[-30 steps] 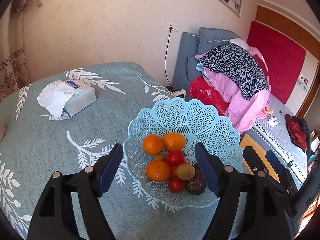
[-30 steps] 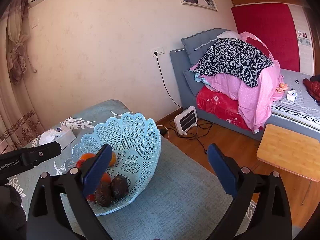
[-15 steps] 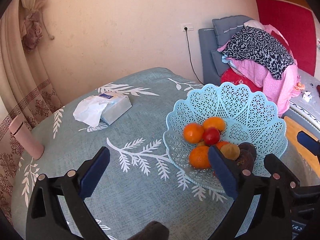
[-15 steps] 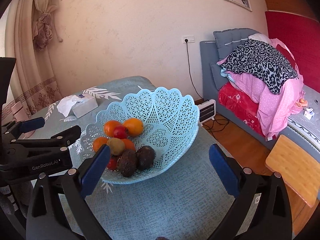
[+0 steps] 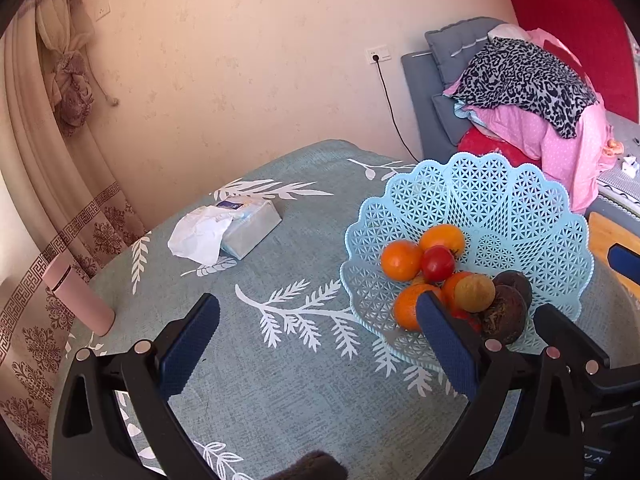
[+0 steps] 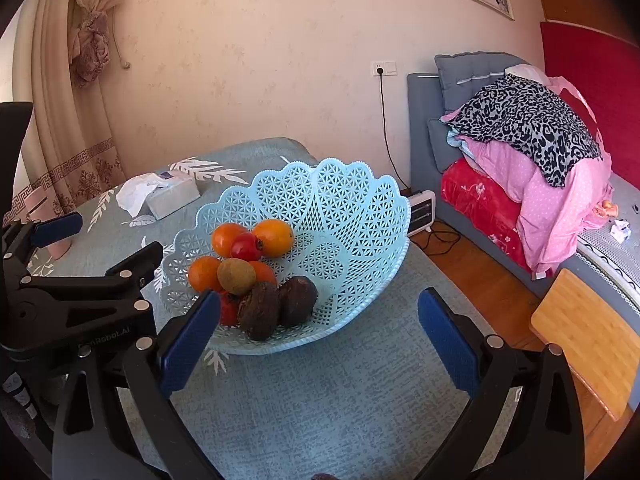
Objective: Organize fruits
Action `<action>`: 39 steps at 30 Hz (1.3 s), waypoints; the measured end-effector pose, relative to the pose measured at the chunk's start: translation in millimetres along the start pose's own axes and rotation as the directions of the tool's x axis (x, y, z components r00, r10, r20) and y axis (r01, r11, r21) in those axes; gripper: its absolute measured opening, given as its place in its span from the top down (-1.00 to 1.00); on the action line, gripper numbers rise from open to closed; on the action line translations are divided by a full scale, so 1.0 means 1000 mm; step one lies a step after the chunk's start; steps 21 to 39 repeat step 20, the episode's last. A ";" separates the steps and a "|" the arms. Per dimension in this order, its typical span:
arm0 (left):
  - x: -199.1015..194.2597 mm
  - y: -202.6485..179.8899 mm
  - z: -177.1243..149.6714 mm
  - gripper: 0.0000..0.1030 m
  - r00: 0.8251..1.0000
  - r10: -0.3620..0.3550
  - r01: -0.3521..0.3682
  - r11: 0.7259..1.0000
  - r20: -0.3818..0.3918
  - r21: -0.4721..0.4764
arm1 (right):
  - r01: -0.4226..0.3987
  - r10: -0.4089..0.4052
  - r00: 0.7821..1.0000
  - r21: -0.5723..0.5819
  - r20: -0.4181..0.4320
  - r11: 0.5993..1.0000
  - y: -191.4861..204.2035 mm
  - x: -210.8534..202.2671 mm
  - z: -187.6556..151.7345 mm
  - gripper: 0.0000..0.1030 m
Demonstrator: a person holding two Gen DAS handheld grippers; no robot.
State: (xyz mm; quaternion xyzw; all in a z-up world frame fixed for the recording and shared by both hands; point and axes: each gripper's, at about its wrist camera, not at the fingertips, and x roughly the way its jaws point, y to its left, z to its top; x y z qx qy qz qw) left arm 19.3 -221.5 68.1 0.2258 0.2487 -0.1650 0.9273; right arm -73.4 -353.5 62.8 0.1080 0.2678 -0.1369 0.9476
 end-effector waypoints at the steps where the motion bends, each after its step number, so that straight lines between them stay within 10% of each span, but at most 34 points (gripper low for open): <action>1: 0.000 0.000 0.000 -0.90 1.000 0.001 -0.001 1.000 0.001 0.004 | 0.000 0.000 1.000 0.001 0.000 1.000 0.000 0.000 0.000 -0.94; 12: -0.006 0.002 -0.006 -0.90 1.000 0.019 -0.019 1.000 -0.003 0.014 | 0.005 -0.005 1.000 -0.010 -0.018 1.000 0.002 0.004 -0.001 -0.94; 20: -0.009 0.048 -0.047 -0.90 0.983 -0.001 -0.018 0.994 -0.182 -0.104 | 0.026 -0.026 1.000 -0.004 -0.009 1.000 0.003 -0.001 -0.002 -0.94; 39: -0.009 0.048 -0.047 -0.90 0.983 -0.001 -0.018 0.994 -0.182 -0.104 | 0.026 -0.026 1.000 -0.004 -0.009 1.000 0.003 -0.001 -0.002 -0.94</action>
